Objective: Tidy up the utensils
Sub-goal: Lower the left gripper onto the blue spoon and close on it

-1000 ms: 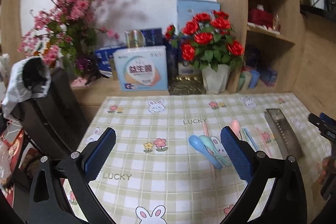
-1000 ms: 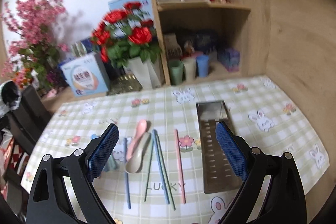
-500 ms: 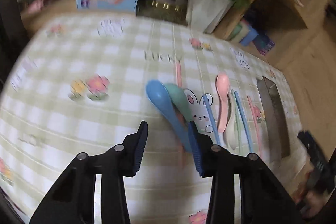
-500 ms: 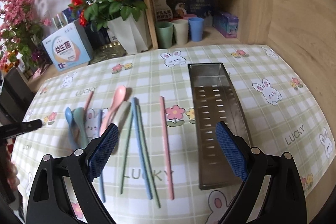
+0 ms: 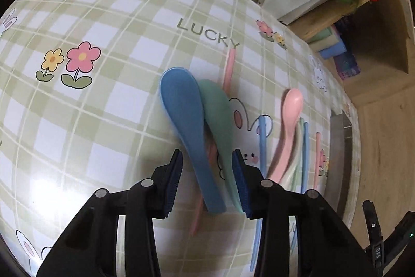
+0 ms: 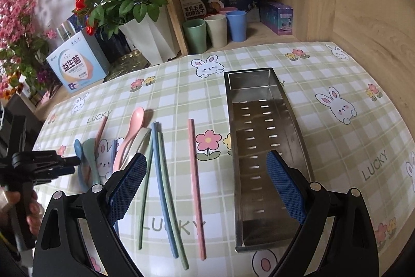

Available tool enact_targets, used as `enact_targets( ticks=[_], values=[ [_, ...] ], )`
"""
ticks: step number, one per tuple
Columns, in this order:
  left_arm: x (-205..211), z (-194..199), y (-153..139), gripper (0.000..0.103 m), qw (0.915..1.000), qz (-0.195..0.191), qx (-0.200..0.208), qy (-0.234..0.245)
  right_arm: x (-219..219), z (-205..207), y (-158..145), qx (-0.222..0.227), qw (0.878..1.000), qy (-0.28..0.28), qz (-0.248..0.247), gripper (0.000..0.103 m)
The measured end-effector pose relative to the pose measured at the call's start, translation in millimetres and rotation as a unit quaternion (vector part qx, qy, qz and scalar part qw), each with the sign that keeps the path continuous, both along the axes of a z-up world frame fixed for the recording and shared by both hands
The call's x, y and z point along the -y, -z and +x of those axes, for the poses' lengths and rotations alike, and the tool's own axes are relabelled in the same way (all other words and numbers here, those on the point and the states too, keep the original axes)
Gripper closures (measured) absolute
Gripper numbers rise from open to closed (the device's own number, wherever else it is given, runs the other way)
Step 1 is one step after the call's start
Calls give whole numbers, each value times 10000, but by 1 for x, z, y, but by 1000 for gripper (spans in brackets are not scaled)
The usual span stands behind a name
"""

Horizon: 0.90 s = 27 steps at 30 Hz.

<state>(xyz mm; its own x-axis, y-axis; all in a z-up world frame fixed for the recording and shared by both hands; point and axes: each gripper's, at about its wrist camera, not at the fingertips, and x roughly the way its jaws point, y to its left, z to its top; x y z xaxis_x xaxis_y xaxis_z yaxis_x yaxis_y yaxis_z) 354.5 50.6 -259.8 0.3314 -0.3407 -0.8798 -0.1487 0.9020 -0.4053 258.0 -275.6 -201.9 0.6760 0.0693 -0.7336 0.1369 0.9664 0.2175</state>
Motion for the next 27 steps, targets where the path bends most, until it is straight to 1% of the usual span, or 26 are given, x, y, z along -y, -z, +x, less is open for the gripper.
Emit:
enact_targets(
  ticks=[1, 3, 7, 10, 11, 12, 14, 17, 18, 19, 21, 22, 23, 25, 27],
  values=[
    [-1, 1, 2, 65, 10000, 32, -14, -40, 1, 1, 1, -14, 10000, 4, 21, 13],
    [-4, 2, 6, 72, 10000, 21, -47, -81, 2, 1, 2, -23, 10000, 10, 40, 13],
    [-4, 3, 12, 76, 9999, 89, -99, -95, 3, 2, 4, -39, 9999, 4, 98, 13],
    [0, 3, 12, 78, 9997, 260, -12, 7, 4, 2, 4, -35, 9999, 0, 119, 13],
    [3, 3, 12, 83, 9996, 286, -6, 37, 5, 2, 4, -35, 9999, -2, 130, 13],
    [5, 2, 13, 83, 9994, 340, 3, 89, 5, 2, 4, -35, 9999, -7, 137, 13],
    [9, 0, 10, 86, 9983, 543, 74, 197, 5, 2, 4, -36, 9999, -34, 146, 13],
    [14, -9, 2, 91, 9943, 939, 244, 442, 3, 1, 3, -39, 9998, -100, 138, 13],
    [14, -12, 1, 95, 9927, 1032, 260, 558, 2, 1, 4, -45, 9998, -121, 145, 13],
    [14, -16, 1, 97, 9911, 1116, 265, 669, 2, 1, 5, -59, 9998, -144, 152, 13],
    [14, -22, 2, 97, 9881, 1248, 279, 855, 0, 1, 7, -90, 9996, -218, 164, 13],
    [14, -27, 3, 97, 9857, 1358, 293, 955, -3, 1, 8, -135, 9994, -287, 132, 19],
    [15, -30, 4, 97, 9839, 1422, 336, 1026, -5, 2, 10, -181, 9992, -339, 97, 36],
    [12, -36, 4, 97, 9835, 1409, 381, 1069, -9, 5, 14, -325, 9983, -482, 96, 40],
    [8, -38, 5, 97, 9857, 1307, 354, 1001, -14, 5, 18, -389, 9973, -617, 107, 47]
  ],
)
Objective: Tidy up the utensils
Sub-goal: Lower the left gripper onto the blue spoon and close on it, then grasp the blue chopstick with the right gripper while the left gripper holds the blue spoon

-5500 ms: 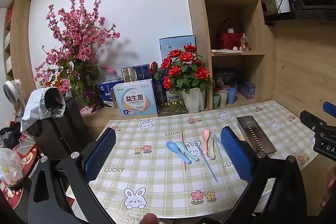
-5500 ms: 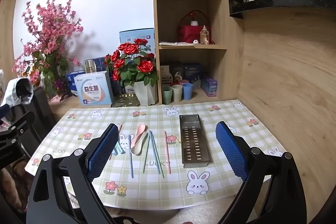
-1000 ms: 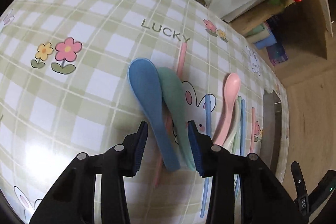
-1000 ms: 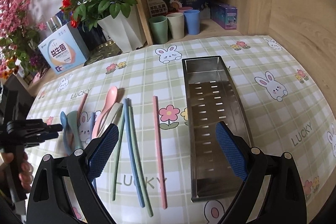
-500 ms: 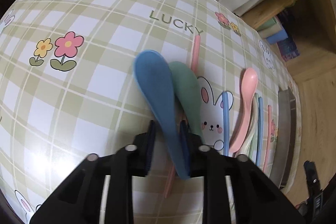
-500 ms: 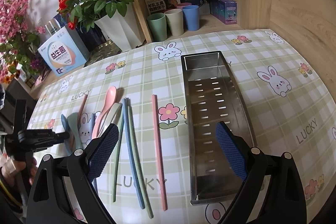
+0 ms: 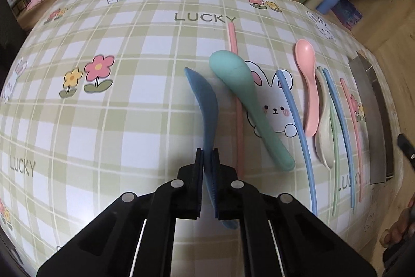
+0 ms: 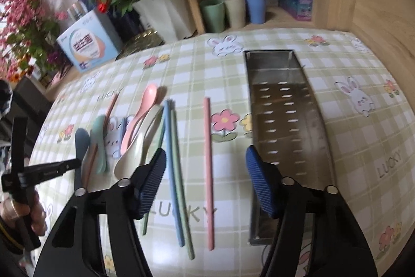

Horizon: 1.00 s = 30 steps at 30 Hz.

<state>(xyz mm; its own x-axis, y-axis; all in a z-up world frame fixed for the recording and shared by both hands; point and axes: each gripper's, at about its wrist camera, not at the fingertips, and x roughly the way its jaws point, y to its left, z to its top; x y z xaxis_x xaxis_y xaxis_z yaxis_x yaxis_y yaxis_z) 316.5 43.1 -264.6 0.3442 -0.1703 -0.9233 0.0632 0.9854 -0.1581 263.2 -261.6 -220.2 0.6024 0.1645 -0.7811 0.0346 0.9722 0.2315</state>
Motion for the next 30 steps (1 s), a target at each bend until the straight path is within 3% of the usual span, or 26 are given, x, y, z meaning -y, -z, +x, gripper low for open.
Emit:
enact_targets(
  ticks=[2, 7, 11, 16, 24, 27, 30],
  values=[
    [-4, -2, 1, 97, 10000, -72, -20, -40, -8, 3, 5, -107, 9997, -215, -27, 63],
    [-3, -6, 0, 96, 10000, -3, -7, 4, -33, 15, 14, -278, 9959, -866, 31, 80],
    [1, -9, 4, 94, 9999, 68, -3, 108, -55, 33, 26, -366, 9916, -1228, -187, 84],
    [-2, -11, 7, 92, 10000, -52, 55, 52, -71, 50, 47, -719, 9886, -1247, -434, 88],
    [-4, -14, 8, 92, 9998, -142, 141, 27, -73, 40, 64, -1083, 9868, -1176, -269, 97],
    [-4, -15, 8, 92, 9997, -183, 178, 5, -68, 33, 62, -1030, 9893, -1028, -137, 97],
    [-5, -17, 8, 92, 9996, -205, 208, -9, -63, 32, 50, -746, 9933, -826, -313, 97]
  ],
)
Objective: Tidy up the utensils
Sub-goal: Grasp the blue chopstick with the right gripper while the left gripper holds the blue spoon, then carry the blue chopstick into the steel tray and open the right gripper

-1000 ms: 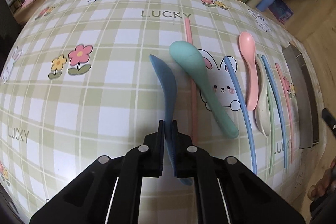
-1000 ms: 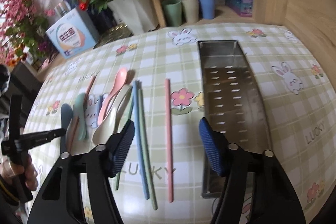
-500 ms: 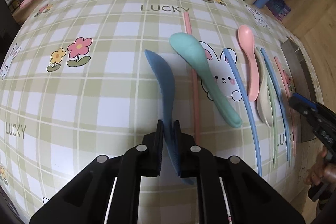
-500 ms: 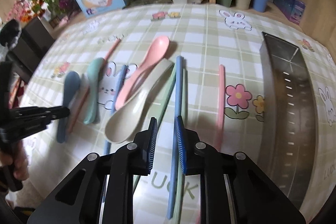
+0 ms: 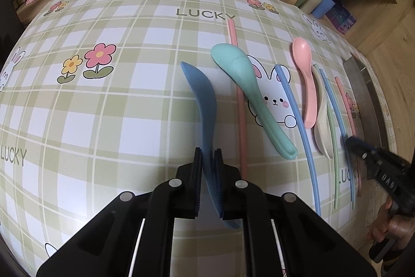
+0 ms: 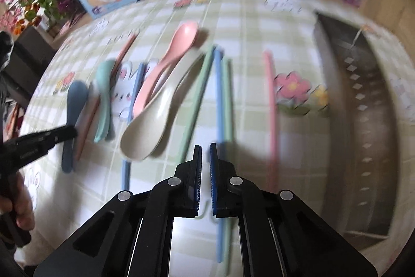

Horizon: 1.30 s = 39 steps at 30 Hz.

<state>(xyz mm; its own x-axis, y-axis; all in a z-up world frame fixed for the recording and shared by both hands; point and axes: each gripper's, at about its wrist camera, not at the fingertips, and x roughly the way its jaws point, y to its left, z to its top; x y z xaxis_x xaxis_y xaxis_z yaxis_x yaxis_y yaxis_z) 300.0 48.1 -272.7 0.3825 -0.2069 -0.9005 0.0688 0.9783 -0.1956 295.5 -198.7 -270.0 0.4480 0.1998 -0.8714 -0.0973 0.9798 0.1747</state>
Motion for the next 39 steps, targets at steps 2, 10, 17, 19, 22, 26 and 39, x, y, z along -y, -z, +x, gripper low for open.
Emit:
enact_targets(
  ticks=[2, 10, 17, 19, 22, 26, 39],
  values=[
    [1, 0, 0, 92, 10000, 17, 13, -3, 5, 4, -3, 46, 10000, 70, -29, 95],
    [3, -2, -1, 92, 9999, 97, 94, 39, 3, 8, 8, -116, 9999, -22, 23, 95],
    [2, -3, -1, 92, 9998, 140, 110, 28, 2, 20, 15, -169, 9998, 5, -52, 96],
    [3, -3, -1, 92, 9998, 140, 105, 28, 6, 22, 16, -101, 9999, 52, 84, 96],
    [3, -3, -1, 92, 9999, 132, 106, 21, 4, 26, 17, -59, 10000, 64, 9, 96],
    [2, -3, -1, 92, 9998, 149, 117, 20, -4, 23, 17, 17, 9997, 28, -236, 96],
    [-1, 3, -2, 92, 10000, 65, 6, 40, -4, 46, 16, -111, 9999, 50, -102, 95]
  ],
)
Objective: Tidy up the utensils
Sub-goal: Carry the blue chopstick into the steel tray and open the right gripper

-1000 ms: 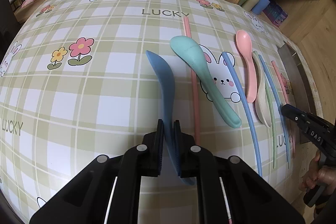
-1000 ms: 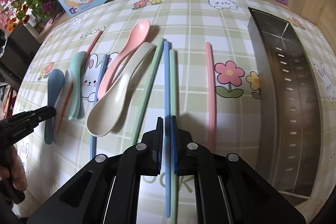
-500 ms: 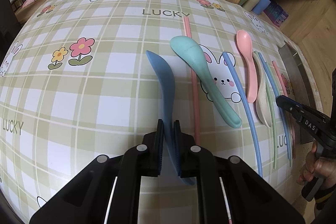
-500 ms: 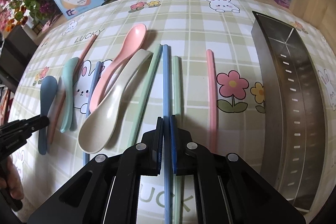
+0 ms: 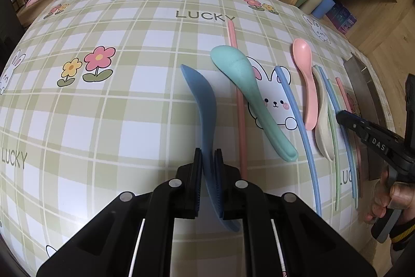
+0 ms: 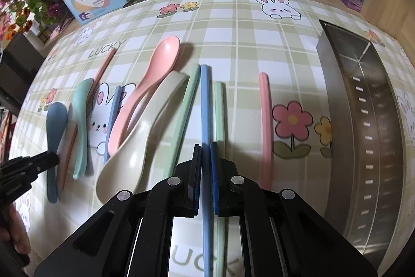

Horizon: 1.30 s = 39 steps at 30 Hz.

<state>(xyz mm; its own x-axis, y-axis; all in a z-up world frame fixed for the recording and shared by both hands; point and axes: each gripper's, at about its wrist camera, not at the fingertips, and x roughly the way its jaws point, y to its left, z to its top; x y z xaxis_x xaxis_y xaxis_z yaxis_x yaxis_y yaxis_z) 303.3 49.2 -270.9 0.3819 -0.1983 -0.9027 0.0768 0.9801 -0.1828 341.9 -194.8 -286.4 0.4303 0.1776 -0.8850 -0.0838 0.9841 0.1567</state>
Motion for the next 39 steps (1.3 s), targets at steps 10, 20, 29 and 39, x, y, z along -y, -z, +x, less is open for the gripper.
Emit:
enact_targets(
  ticks=[10, 20, 29, 39],
  values=[
    [-5, -4, 1, 97, 9997, -182, 26, -128, 1, -15, 1, 161, 9998, 78, 38, 95],
    [-16, -34, -22, 97, 9986, -424, 239, -186, 0, -27, 1, 166, 9998, 108, 25, 95],
    [0, -51, -42, 97, 9975, -406, 585, -25, 5, -22, 1, 87, 9999, -16, 149, 97],
    [7, -60, -54, 97, 9962, -369, 782, 61, 22, -42, -11, 188, 9924, 295, 1178, 97]
  ],
)
